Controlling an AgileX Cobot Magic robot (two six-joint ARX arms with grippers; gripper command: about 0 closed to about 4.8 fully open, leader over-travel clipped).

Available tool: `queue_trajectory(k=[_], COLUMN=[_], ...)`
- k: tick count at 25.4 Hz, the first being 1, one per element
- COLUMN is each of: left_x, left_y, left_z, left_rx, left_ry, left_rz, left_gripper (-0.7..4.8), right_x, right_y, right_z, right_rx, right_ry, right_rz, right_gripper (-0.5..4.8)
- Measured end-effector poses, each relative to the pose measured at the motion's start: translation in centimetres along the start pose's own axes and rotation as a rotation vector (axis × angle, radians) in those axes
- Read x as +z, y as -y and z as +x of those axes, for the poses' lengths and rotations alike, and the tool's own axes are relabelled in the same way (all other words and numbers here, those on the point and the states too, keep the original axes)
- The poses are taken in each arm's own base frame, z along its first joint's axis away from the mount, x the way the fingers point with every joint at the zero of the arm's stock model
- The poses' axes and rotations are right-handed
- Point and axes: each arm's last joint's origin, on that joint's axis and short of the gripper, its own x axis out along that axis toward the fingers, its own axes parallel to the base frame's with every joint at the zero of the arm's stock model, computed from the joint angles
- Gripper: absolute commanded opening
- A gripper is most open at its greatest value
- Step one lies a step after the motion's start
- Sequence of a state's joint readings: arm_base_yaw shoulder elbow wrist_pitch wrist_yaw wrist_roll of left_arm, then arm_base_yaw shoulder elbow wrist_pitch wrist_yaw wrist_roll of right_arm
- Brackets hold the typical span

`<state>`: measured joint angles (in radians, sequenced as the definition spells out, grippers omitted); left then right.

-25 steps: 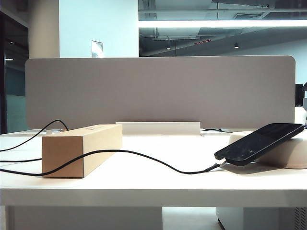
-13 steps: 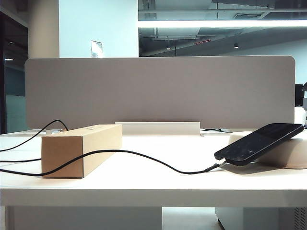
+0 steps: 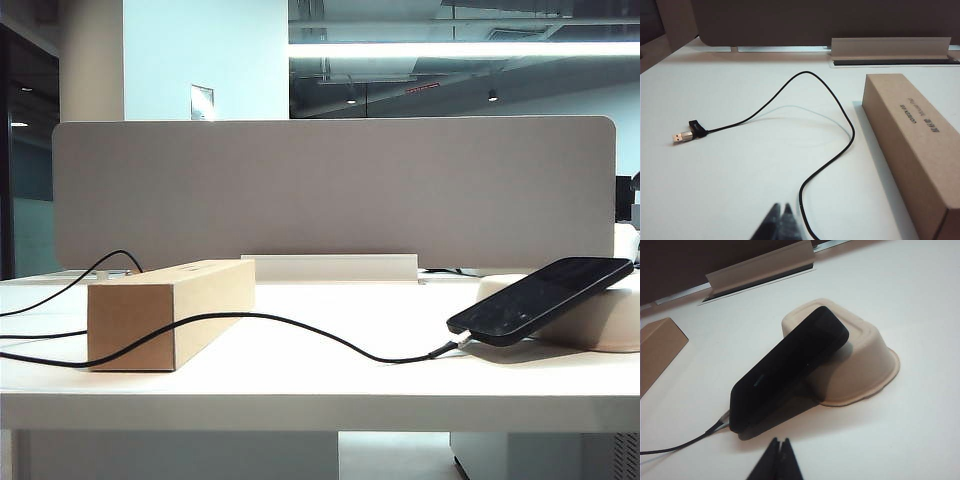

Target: Pick up the charging cable and the phone, plug the charging cable into the charging port on the phone, and finally place them back on the table.

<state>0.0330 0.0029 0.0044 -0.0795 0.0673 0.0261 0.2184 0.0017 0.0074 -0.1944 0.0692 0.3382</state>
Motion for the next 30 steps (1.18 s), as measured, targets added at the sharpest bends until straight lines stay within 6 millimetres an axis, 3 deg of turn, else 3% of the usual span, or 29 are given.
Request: queue_trajectory(k=[13,30], left_x=[0.0,0.0], left_y=[0.0,0.0], left_z=[0.0,0.0], left_rx=[0.0,0.0], left_ry=[0.0,0.0], left_rz=[0.0,0.0], left_gripper=[-0.05,-0.05], right_x=[0.0,1.6], right_y=[0.1,1.9], right_z=[0.0,-0.2], right_rx=[-0.009,-0.212], right_ry=[0.003,0.148], right_rz=[-0.026,-0.163], right_gripper=[-0.01,0.0])
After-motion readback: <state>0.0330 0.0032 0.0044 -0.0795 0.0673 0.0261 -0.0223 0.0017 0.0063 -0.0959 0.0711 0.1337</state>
